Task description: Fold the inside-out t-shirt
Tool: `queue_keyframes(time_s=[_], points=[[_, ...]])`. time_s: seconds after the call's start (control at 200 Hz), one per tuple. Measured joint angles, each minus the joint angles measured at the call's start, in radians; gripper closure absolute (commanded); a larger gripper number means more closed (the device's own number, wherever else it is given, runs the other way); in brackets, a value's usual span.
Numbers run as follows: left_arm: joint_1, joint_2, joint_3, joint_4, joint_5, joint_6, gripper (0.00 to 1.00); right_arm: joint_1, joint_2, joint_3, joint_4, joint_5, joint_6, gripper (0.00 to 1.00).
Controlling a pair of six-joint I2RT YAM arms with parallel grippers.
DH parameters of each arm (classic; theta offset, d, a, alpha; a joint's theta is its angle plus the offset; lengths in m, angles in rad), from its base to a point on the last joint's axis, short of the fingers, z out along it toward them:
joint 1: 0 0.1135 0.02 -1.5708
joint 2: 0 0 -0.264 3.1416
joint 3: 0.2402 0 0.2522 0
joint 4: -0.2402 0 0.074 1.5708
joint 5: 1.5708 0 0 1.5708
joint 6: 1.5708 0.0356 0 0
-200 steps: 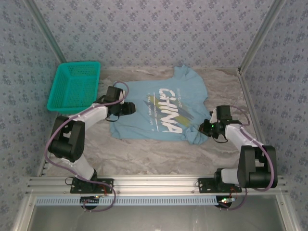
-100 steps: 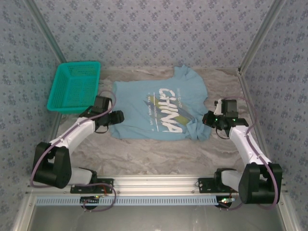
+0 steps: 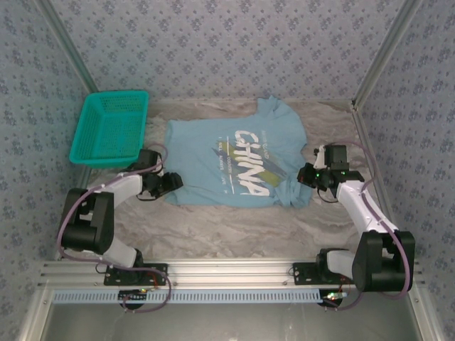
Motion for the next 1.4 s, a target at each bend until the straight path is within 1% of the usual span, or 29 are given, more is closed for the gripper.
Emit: queue_keyframes(time_s=[0.185,0.315,0.435,0.54,0.744,0.989,1.104,1.314,1.399], points=[[-0.005,0.005,0.001,0.085,0.092,-0.019,0.43,0.0,-0.007,0.006,-0.012,0.0,-0.008,1.0],[-0.016,0.003,-0.001,0.154,0.153,-0.033,0.47,0.0,-0.01,0.011,-0.016,0.001,-0.009,1.0],[-0.022,0.0,-0.002,0.178,0.172,-0.041,0.51,0.0,-0.01,0.014,-0.017,0.002,-0.012,1.0],[-0.023,-0.019,-0.008,0.174,0.164,-0.041,0.57,0.0,-0.01,0.015,-0.02,0.008,-0.012,1.0],[-0.023,-0.053,-0.021,0.164,0.095,-0.045,0.74,0.0,-0.01,0.019,-0.029,0.01,-0.016,1.0],[-0.023,-0.072,-0.039,0.124,0.043,-0.043,0.78,0.0,-0.014,0.032,-0.04,0.016,-0.023,1.0],[-0.023,-0.088,-0.043,0.115,0.04,-0.041,0.86,0.0,-0.016,0.033,-0.042,0.02,-0.026,1.0],[-0.023,-0.09,-0.046,0.109,0.04,-0.041,0.96,0.0,-0.018,0.039,-0.056,0.027,-0.029,1.0],[-0.023,-0.109,-0.046,0.082,0.025,-0.039,1.0,0.0,-0.024,0.052,-0.074,0.044,-0.034,1.0]])
